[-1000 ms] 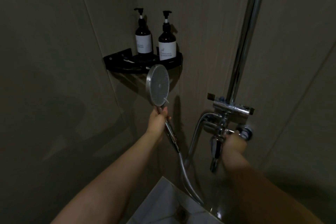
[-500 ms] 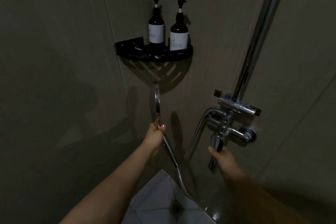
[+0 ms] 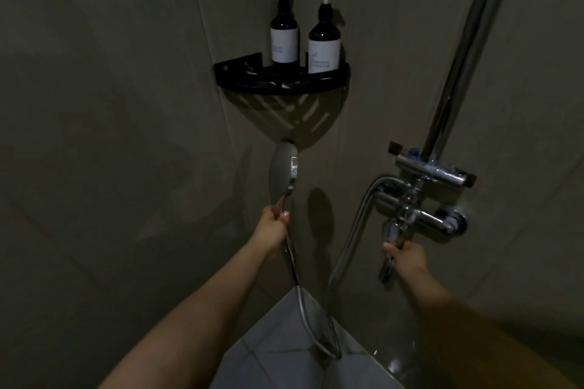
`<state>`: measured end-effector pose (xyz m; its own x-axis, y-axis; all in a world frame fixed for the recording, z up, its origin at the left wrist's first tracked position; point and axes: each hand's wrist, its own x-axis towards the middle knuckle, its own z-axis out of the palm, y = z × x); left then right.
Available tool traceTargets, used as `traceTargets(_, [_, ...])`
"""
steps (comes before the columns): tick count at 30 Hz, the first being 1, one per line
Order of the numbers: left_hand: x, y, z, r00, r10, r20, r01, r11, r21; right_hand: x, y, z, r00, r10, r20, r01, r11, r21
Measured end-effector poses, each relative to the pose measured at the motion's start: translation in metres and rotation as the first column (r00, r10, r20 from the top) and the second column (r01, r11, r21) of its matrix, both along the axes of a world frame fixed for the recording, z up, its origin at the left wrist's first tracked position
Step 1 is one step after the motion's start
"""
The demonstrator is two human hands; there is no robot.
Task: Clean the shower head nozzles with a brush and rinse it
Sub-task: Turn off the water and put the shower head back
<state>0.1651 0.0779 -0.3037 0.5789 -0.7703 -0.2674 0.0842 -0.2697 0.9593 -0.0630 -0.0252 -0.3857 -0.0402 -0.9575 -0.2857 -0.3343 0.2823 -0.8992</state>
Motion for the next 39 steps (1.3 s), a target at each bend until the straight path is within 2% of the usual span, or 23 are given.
traceTargets(5, [-0.003, -0.01, -0.012, 0.991, -0.047, 0.129, 0.039, 0.997, 0.068, 0.0, -0.001, -0.004, 0.999, -0.009, -0.035, 0.009, 1.0, -0.011])
traceTargets(10, [-0.012, -0.014, -0.015, 0.99, -0.069, 0.125, 0.064, 0.997, 0.043, 0.0, 0.0, -0.006, 1.0, -0.002, -0.025, 0.0, 0.999, -0.05])
traceTargets(15, [-0.009, -0.019, -0.023, 0.989, -0.041, 0.145, 0.032, 0.998, 0.062, 0.001, 0.0, -0.009, 1.0, -0.011, 0.005, 0.011, 1.0, -0.005])
traceTargets(20, [-0.008, -0.019, -0.029, 0.985, -0.033, 0.171, 0.019, 0.996, 0.086, 0.001, 0.006, -0.001, 1.0, -0.005, -0.009, 0.004, 0.999, -0.033])
traceTargets(31, [-0.013, -0.014, -0.029, 0.971, -0.029, 0.236, 0.008, 0.996, 0.091, 0.003, 0.005, -0.004, 0.995, -0.026, 0.092, 0.024, 0.999, 0.024])
traceTargets(39, [-0.015, -0.009, -0.038, 0.972, -0.026, 0.233, 0.002, 0.995, 0.1, 0.004, 0.002, -0.006, 0.996, -0.027, 0.082, 0.024, 0.999, 0.036])
